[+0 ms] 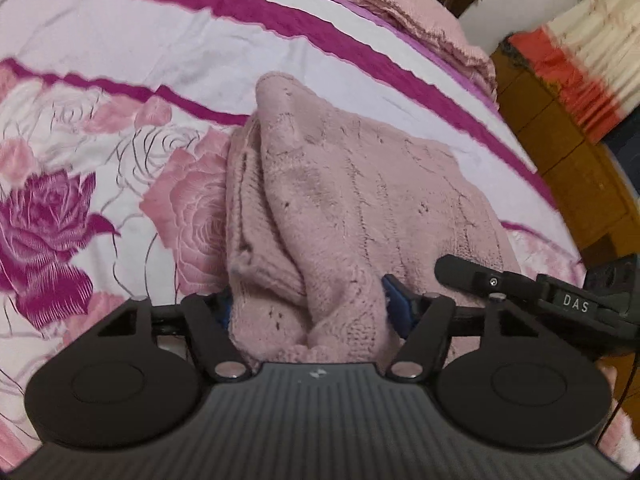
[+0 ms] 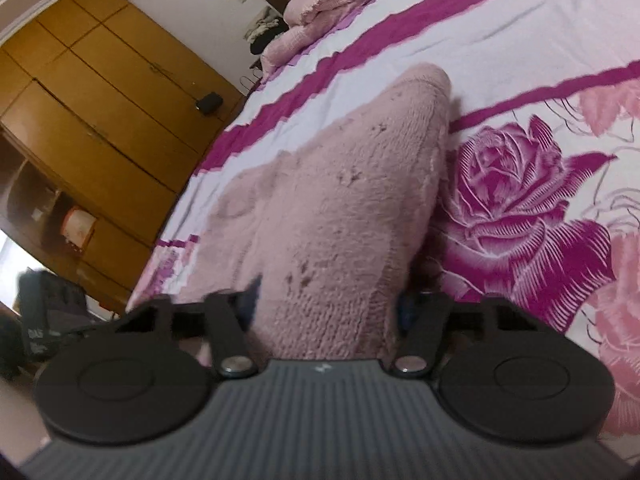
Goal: Fold small clothes
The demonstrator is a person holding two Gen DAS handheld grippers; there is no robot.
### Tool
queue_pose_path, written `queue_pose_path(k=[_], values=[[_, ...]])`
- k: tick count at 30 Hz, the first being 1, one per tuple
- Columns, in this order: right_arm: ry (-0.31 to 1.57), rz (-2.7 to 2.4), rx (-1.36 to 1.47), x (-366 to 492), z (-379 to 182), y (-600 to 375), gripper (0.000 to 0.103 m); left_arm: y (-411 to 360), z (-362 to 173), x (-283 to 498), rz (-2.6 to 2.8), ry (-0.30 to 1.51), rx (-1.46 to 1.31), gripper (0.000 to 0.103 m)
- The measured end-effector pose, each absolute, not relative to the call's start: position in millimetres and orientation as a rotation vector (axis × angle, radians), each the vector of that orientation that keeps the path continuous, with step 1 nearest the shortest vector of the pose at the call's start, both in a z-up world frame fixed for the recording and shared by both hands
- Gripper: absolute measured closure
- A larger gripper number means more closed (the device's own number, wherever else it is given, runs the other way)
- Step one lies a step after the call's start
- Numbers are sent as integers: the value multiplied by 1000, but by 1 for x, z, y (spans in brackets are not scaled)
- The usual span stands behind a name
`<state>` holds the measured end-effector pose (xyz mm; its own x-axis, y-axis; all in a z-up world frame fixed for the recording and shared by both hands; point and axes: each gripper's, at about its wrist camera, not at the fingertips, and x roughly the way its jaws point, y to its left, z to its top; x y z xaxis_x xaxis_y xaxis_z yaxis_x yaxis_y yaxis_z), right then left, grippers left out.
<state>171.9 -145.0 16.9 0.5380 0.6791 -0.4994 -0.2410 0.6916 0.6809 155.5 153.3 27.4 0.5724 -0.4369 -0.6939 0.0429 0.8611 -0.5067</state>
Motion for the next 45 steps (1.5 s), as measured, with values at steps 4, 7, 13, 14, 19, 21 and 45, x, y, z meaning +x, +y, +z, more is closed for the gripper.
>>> queue_pose_path(k=[4, 7, 13, 14, 19, 21, 45], values=[[814, 615, 591, 166, 39, -148, 54, 162, 33, 148, -319, 911, -562, 42], [793, 634, 606, 158, 57, -156, 56, 155, 45, 139, -352, 896, -570, 42], [775, 614, 585, 129, 92, -192, 56, 114, 61, 118, -469, 903, -571, 42], [783, 602, 581, 125, 95, -198, 56, 106, 63, 114, -491, 906, -567, 42], [835, 525, 616, 91, 95, -241, 56, 62, 71, 90, -583, 931, -530, 42], [850, 499, 615, 78, 90, -255, 56, 46, 72, 83, -608, 951, -501, 42], [718, 286, 236, -19, 89, -275, 39, -8, 104, -11, -180, 901, -7, 20]])
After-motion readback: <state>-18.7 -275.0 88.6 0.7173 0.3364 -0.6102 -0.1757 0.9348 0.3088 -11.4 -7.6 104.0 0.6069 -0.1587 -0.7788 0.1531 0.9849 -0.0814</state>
